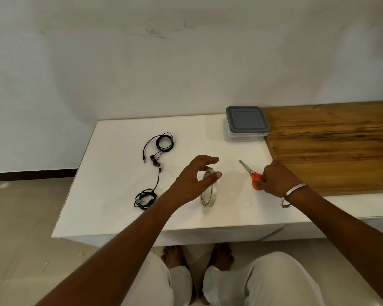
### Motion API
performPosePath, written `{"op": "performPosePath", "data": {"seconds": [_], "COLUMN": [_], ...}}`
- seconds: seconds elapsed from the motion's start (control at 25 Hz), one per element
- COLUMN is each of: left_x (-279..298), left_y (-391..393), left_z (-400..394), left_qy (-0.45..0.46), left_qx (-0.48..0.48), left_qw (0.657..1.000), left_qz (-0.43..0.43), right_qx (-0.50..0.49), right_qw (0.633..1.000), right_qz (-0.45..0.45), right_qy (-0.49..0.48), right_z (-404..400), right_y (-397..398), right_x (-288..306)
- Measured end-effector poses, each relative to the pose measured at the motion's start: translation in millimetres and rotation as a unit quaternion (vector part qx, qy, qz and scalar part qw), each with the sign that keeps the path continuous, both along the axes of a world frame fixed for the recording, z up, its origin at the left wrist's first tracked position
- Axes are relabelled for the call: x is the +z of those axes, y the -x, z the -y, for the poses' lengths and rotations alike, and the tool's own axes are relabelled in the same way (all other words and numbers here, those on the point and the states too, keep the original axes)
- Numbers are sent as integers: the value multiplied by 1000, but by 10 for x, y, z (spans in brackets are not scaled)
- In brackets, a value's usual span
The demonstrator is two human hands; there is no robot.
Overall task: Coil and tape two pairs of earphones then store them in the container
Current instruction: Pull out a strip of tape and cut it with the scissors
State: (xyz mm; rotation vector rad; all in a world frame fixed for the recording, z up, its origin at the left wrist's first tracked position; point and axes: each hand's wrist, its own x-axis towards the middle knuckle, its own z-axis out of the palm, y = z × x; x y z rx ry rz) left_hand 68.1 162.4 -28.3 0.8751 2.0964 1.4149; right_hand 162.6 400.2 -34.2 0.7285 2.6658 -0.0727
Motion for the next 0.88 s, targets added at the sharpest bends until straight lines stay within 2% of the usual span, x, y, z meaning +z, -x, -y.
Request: {"op": "performPosePath", "data": {"seconds": [0.2,0.32,0.48,0.72,0.88], "left_x": [-17,10,32,67,43], "left_y": [8,8,16,54,103], "left_z": [-3,14,33,8,-36], "left_qy": [2,20,36,63,85], "left_qx": [6,-9,-16,-12,-38], "left_qw": [1000,1000,999,998,996], "left_qz": [-15,-1,35,11,-6], "right_qx": [-7,-22,-60,-107,-109], "right_qw": [997,986,958,894,880], "right_qz": [-54,-90,-89,-12,33], "right_qy": [45,136,265,435,462], "right_z": [67,108,136,215,242], "right_y": [33,48,60,55,102], "right_x": [16,81,124,173,207]}}
